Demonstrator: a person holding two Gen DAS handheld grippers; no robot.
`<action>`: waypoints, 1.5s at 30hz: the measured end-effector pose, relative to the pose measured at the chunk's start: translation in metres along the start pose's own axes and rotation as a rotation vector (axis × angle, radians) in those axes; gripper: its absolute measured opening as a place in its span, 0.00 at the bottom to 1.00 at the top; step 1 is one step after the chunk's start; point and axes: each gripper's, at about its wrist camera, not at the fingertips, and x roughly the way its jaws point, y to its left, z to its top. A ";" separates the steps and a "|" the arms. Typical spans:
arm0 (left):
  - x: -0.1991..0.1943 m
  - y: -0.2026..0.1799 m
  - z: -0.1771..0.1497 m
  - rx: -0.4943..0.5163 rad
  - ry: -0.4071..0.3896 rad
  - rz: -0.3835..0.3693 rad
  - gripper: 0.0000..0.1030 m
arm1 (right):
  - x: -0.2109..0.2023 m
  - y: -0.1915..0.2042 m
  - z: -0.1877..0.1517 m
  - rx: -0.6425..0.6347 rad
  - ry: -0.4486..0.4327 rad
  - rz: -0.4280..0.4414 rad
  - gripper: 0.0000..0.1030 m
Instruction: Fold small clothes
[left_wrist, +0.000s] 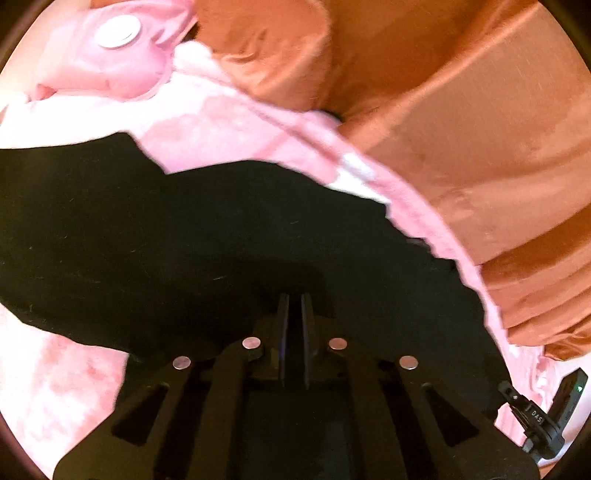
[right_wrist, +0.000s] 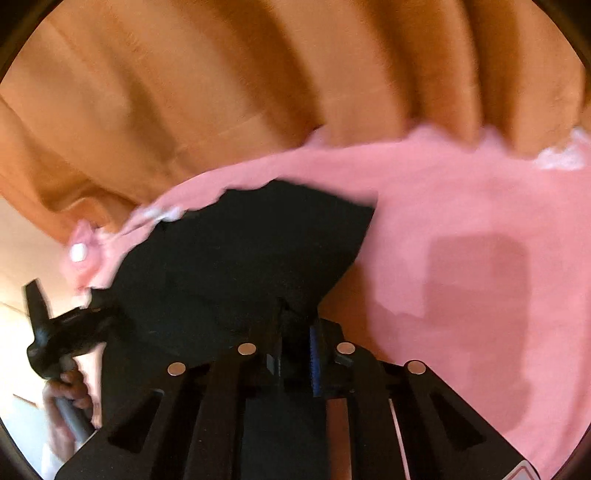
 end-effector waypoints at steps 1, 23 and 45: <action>0.003 0.004 -0.001 -0.032 0.020 -0.011 0.05 | 0.006 -0.010 -0.002 0.024 0.017 -0.035 0.03; -0.004 -0.007 0.006 -0.018 0.012 -0.141 0.05 | 0.017 0.039 -0.036 -0.334 0.035 -0.162 0.49; 0.011 -0.006 -0.015 0.005 0.076 -0.056 0.03 | 0.015 0.047 -0.049 -0.452 0.009 -0.250 0.49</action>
